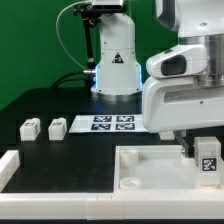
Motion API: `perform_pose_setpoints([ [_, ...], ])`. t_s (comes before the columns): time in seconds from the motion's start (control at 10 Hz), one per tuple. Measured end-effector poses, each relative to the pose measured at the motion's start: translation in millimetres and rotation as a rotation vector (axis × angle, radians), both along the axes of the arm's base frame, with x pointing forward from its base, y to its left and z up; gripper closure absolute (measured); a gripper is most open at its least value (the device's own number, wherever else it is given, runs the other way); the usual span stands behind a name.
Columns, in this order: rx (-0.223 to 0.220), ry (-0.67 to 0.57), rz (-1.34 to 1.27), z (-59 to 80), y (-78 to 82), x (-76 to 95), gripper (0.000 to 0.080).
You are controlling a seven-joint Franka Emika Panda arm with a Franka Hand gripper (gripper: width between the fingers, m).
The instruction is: Assemble one leg
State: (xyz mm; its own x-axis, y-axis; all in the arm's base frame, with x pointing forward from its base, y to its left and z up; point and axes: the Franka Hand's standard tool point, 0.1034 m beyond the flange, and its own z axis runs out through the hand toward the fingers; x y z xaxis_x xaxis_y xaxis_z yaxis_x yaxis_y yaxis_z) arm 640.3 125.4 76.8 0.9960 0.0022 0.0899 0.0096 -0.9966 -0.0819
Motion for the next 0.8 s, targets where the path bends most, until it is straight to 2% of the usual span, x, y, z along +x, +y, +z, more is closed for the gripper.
perform_pose_setpoints([
  [0.1, 0.0, 0.002, -0.025, 0.0, -1.1, 0.2, 0.0151],
  [0.2, 0.001, 0.002, -0.026, 0.0, -1.0, 0.2, 0.0252],
  [0.3, 0.022, 0.015, -0.168, 0.0, 0.7, -0.1, 0.0252],
  [0.4, 0.033, 0.025, -0.275, -0.1, 1.0, -0.2, 0.0436],
  [0.5, 0.039, 0.033, -0.377, -0.6, -1.5, -0.2, 0.0486],
  [0.8, 0.093, 0.067, -0.779, -0.9, -4.6, 0.6, 0.0486],
])
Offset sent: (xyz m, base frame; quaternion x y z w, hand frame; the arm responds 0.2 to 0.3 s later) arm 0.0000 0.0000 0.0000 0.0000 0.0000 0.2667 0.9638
